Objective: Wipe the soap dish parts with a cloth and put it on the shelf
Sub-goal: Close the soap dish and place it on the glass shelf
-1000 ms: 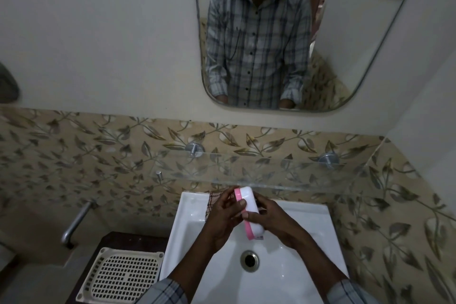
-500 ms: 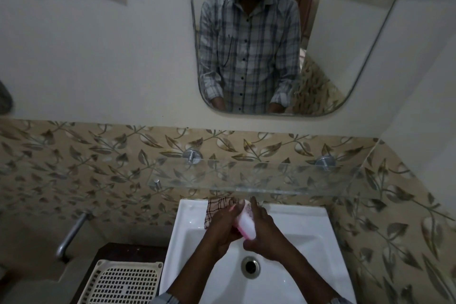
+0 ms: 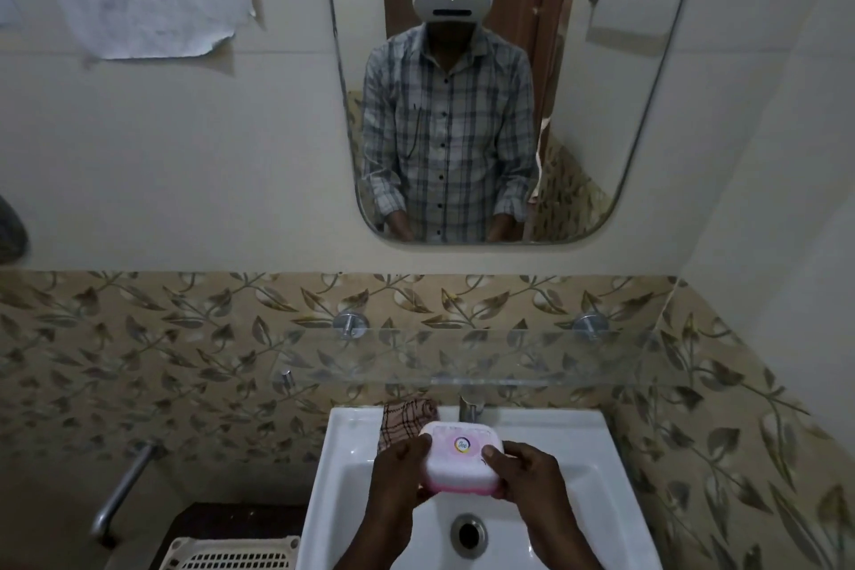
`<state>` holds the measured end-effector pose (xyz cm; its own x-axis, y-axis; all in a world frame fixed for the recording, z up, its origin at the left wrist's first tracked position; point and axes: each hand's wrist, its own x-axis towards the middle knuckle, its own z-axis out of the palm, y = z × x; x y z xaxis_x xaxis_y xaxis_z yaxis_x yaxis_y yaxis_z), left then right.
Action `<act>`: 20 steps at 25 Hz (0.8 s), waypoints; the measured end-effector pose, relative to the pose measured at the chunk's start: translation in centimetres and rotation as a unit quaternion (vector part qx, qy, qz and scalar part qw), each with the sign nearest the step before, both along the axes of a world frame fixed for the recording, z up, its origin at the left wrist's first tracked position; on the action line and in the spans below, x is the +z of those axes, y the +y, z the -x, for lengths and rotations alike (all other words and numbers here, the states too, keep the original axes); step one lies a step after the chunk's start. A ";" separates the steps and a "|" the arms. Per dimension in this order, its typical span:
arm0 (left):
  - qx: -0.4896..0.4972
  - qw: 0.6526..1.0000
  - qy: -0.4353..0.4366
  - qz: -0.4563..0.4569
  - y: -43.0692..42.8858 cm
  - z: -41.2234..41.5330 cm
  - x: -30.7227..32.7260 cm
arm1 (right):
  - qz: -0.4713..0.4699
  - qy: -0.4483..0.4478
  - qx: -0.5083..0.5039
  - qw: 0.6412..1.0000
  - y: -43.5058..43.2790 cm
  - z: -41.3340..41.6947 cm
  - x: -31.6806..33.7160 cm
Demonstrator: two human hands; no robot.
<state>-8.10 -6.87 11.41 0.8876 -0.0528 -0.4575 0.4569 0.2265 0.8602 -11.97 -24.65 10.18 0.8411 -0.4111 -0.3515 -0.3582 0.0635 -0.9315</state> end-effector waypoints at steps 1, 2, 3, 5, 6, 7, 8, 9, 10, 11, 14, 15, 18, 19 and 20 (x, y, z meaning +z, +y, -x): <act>0.010 0.999 -0.018 -0.025 0.1 0.4 0.0 | 0.019 -0.004 -0.008 1.000 0.0 0.2 0.4; 0.029 0.997 -0.043 -0.061 0.1 0.7 0.3 | 0.040 -0.015 -0.004 0.999 0.1 0.4 1.0; 0.053 0.990 -0.074 -0.106 0.2 0.9 1.0 | 0.064 -0.032 0.004 0.997 0.3 0.5 1.6; 0.086 0.967 -0.147 -0.190 0.1 0.8 3.4 | 0.119 -0.077 0.002 0.990 0.7 0.3 3.5; 0.088 0.954 -0.184 -0.218 -0.1 0.6 4.9 | 0.150 -0.103 -0.004 0.983 0.8 0.0 4.8; 0.083 0.943 -0.217 -0.238 -0.3 0.1 6.4 | 0.186 -0.129 -0.008 0.974 0.8 -0.6 6.0; 0.079 0.933 -0.245 -0.250 -0.7 -0.7 7.7 | 0.223 -0.153 -0.009 0.963 0.7 -1.4 7.3; 0.076 0.925 -0.267 -0.259 -1.1 -1.6 8.9 | 0.252 -0.172 -0.012 0.952 0.5 -2.4 8.4; 0.079 0.918 -0.281 -0.270 -1.5 -2.6 9.9 | 0.265 -0.182 -0.020 0.947 0.3 -3.4 9.4; 0.085 0.910 -0.288 -0.285 -2.1 -3.6 10.7 | 0.268 -0.182 -0.030 0.946 0.1 -4.4 10.2; 0.085 0.891 -0.290 -0.340 -3.5 -6.0 11.7 | 0.284 -0.144 -0.040 0.947 -0.4 -7.1 11.2; 0.080 0.888 -0.286 -0.350 -3.8 -6.6 11.7 | 0.290 -0.132 -0.042 0.947 -0.6 -7.7 11.2; 0.070 0.886 -0.271 -0.370 -4.4 -7.8 11.2 | 0.283 -0.122 -0.047 0.950 -1.3 -8.9 10.5; 0.066 0.885 -0.267 -0.375 -4.4 -8.1 10.9 | 0.282 -0.122 -0.046 0.951 -1.4 -9.1 10.2; 0.063 0.887 -0.261 -0.376 -4.4 -8.3 10.7 | 0.283 -0.120 -0.046 0.950 -1.5 -9.3 10.0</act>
<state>0.25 -11.29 22.12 0.9660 0.2075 0.1543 -0.0369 -0.4799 0.8766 -2.69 -26.16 20.17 0.8207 -0.5524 0.1457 -0.1477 -0.4516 -0.8799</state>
